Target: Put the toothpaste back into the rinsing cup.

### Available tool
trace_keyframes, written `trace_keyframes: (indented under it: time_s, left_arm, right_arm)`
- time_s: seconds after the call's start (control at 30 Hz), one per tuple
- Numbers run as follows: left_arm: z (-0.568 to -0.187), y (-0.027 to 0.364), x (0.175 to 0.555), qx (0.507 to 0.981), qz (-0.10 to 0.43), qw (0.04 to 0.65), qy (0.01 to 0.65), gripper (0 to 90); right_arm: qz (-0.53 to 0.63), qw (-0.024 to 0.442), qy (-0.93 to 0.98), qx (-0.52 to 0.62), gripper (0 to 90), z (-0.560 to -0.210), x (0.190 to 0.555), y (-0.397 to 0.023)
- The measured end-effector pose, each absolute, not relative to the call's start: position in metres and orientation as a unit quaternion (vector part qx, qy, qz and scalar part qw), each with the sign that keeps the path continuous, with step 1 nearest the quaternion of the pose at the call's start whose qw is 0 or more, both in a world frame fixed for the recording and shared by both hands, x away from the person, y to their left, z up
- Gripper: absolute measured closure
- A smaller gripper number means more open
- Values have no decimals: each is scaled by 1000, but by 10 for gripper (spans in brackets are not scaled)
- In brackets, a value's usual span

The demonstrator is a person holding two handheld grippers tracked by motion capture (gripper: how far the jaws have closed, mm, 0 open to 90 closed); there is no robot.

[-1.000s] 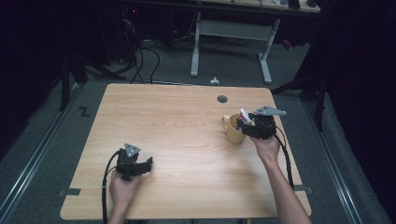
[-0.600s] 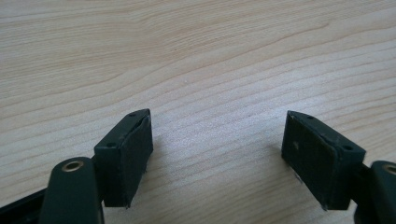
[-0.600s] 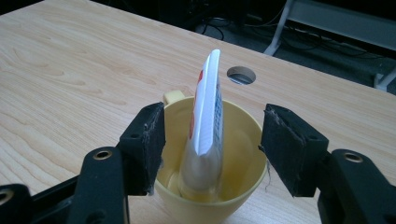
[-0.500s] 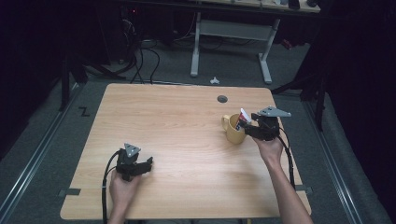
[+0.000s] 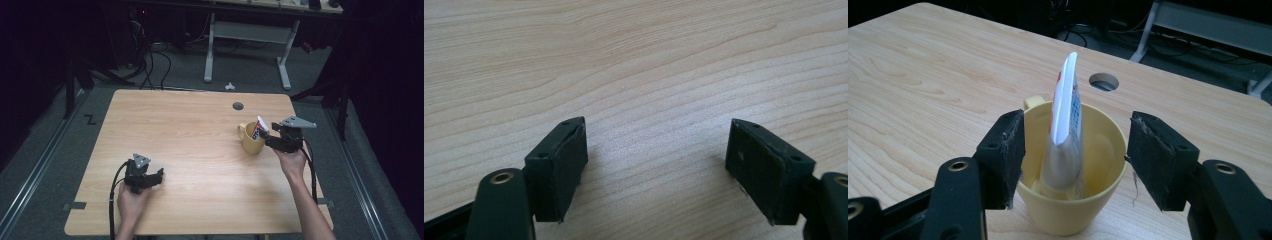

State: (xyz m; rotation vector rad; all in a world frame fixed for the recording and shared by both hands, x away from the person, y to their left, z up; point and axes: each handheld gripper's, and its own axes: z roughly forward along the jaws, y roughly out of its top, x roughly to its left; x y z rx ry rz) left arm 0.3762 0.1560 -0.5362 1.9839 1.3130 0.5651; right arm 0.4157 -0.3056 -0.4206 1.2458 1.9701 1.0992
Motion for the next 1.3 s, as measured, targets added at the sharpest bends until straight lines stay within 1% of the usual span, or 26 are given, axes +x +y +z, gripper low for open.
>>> trace_keyframes:
  time_s: [0.37,0.47,1.3]
  left_arm:
    - [-536,156,376,763,217,341,505,251]
    - [-536,156,376,763,217,341,505,251]
    - [-536,156,376,763,217,341,505,251]
  right_arm:
    - [422,278,725,468,408,-419,408,-315]
    - [431,271,722,470,408,-418,406,-317]
    - [445,272,706,479,417,-415,387,-336]
